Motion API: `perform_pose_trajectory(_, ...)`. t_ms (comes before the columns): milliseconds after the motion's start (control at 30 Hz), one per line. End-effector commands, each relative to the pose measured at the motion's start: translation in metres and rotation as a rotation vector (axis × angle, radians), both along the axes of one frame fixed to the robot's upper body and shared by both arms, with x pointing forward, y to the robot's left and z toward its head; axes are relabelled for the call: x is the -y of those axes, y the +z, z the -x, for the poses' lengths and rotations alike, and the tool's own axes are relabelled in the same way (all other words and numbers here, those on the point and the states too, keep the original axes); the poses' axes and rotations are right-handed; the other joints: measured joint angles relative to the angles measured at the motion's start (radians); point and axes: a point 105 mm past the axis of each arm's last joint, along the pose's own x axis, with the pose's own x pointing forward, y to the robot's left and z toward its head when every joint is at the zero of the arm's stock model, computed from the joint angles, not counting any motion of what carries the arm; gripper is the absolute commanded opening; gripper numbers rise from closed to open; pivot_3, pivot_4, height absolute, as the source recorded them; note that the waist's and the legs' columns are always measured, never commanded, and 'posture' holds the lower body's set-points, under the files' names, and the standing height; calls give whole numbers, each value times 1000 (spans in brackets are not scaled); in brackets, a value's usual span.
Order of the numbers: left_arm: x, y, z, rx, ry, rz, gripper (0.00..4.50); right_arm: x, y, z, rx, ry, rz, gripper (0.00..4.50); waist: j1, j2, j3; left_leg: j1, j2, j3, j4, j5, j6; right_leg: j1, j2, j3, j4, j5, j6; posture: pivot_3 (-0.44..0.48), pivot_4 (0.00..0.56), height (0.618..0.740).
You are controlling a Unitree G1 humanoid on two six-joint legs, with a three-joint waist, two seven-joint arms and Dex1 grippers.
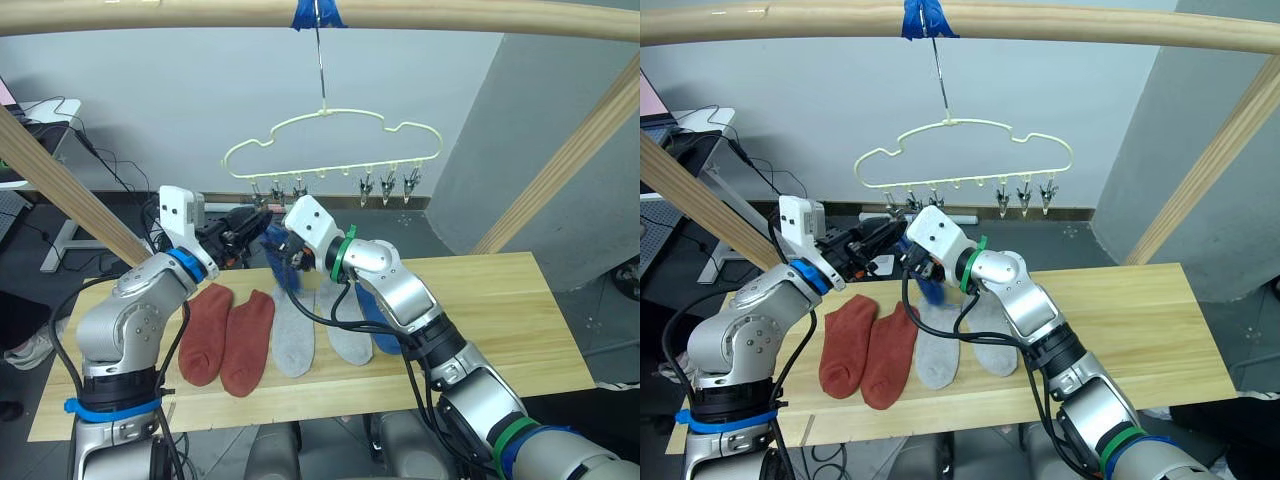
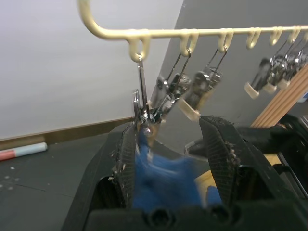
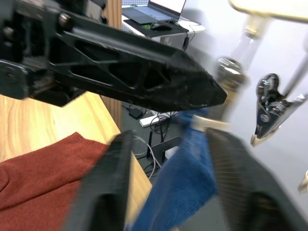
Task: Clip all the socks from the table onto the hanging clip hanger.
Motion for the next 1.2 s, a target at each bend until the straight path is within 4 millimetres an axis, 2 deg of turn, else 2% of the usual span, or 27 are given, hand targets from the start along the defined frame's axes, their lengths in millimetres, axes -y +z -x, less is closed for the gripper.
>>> perform_pose_trajectory(33, 2, 10, 4, 115, 14, -102, 2334, 5, 7, 9, 49, 31, 17, 3580, 1, 0, 0, 0, 0, 0, 0, 0, 0, 0, 0, 0, 0, 0, 0, -145, 218, 740)
perform_pose_trajectory(233, 13, 7, 4, 256, 97, -194, 2334, 47, 19, 26, 96, 33, 43, 3580, 5, 0, 0, 0, -1, 0, 0, 0, 0, 0, -1, 0, -1, 0, 0, -162, 229, 740)
perform_pose_trajectory(433, 26, 4, 1, 356, 201, -190, 2334, 90, 36, 52, 112, 56, 31, 3580, 3, 0, 0, 0, 0, 0, 0, 0, 0, 0, 0, 1, 0, 0, 0, -188, 236, 740)
perform_pose_trajectory(567, 34, -3, -2, 358, 241, -162, 2334, 108, 48, 68, 106, 63, 1, 3580, -3, 0, 0, 0, 0, 1, 1, 0, 0, 1, 0, 1, 0, 0, 1, -219, 245, 740)
perform_pose_trajectory(733, 38, -7, -6, 365, 284, -134, 2334, 122, 52, 78, 81, 39, -15, 3580, -7, 0, 0, 1, 0, 1, 1, 0, 0, 1, 1, 2, 0, -3, 5, -240, 251, 740)
perform_pose_trajectory(933, 37, -8, -13, 370, 329, -98, 2334, 131, 52, 78, 56, -13, -21, 3580, -12, 0, 0, 0, 0, 2, 3, 0, 1, 1, 2, 3, 0, -3, 5, -255, 254, 740)
perform_pose_trajectory(1067, 34, -6, -17, 381, 352, -90, 1545, 134, 51, 79, 49, -22, -17, 3602, -20, -1, 0, 0, 0, 2, 4, 0, 1, 1, 2, 4, 0, -3, 5, -263, 254, 740)
perform_pose_trajectory(1100, 34, -6, -17, 385, 353, -93, 1213, 134, 51, 80, 48, -23, -14, 3602, -22, -1, 0, 0, 0, 2, 4, 0, 1, 1, 2, 4, 0, -3, 5, -265, 253, 740)
perform_pose_trajectory(1200, 36, -5, -17, 392, 350, -95, 1213, 136, 50, 80, 48, -27, -9, 3602, -31, -1, 0, 0, 0, 2, 4, 0, 1, 1, 2, 4, -1, -3, 5, -268, 253, 740)
